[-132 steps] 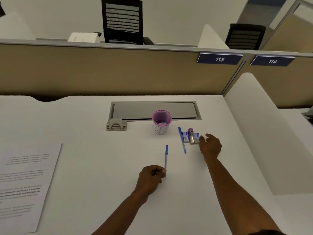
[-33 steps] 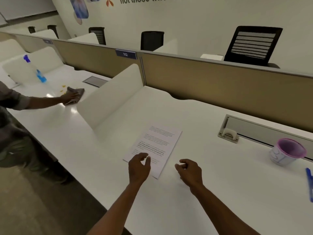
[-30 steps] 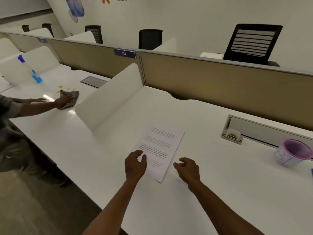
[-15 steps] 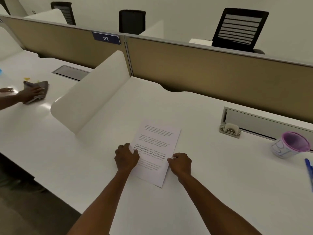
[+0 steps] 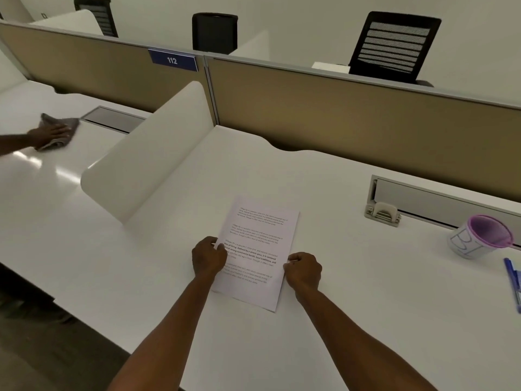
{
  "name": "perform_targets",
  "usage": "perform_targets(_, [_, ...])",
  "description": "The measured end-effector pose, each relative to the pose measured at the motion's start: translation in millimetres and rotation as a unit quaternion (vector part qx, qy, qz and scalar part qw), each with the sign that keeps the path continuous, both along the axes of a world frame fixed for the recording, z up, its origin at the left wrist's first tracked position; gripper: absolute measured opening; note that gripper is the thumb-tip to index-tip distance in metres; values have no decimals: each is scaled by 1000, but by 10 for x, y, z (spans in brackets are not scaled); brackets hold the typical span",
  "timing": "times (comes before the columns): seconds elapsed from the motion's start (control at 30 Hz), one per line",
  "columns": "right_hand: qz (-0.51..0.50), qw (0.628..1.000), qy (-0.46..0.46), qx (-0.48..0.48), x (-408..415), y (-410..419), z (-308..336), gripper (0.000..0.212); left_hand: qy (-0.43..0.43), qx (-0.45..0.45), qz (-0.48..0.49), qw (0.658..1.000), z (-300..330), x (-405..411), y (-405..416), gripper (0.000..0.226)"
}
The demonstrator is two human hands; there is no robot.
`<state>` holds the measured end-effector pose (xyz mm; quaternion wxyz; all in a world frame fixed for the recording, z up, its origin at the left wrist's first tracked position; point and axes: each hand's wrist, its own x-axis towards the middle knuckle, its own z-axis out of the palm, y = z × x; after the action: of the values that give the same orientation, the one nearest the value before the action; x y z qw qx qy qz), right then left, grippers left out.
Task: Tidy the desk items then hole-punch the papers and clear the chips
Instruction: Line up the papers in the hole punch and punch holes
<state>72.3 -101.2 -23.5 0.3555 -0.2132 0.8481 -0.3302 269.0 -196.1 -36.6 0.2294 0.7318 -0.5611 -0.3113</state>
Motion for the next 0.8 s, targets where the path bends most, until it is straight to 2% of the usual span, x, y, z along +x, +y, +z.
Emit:
perform_targets(0.27, [-10,1000,-18,-5,-5,5,-12,19,40,-1,19,999,39,-17,10,22])
perform_targets(0.43, [-35,995,-85,-26,-65,34,-78,20,135,51,58,988,50,18,-46,19])
perform_targets(0.57, [-32,991,-121,-40,-99,35,-81,7,210,96,55,971,-47,74,-121,19])
perform_targets(0.6, [-31,991,-123,-42,-103,33,-77,1,227,101,57,967,-46,69,-121,18])
perform_targets(0.8, [-24,994,-99,-39,-176,68,-94,4,265,127,37,955,-4,-14,-70,17])
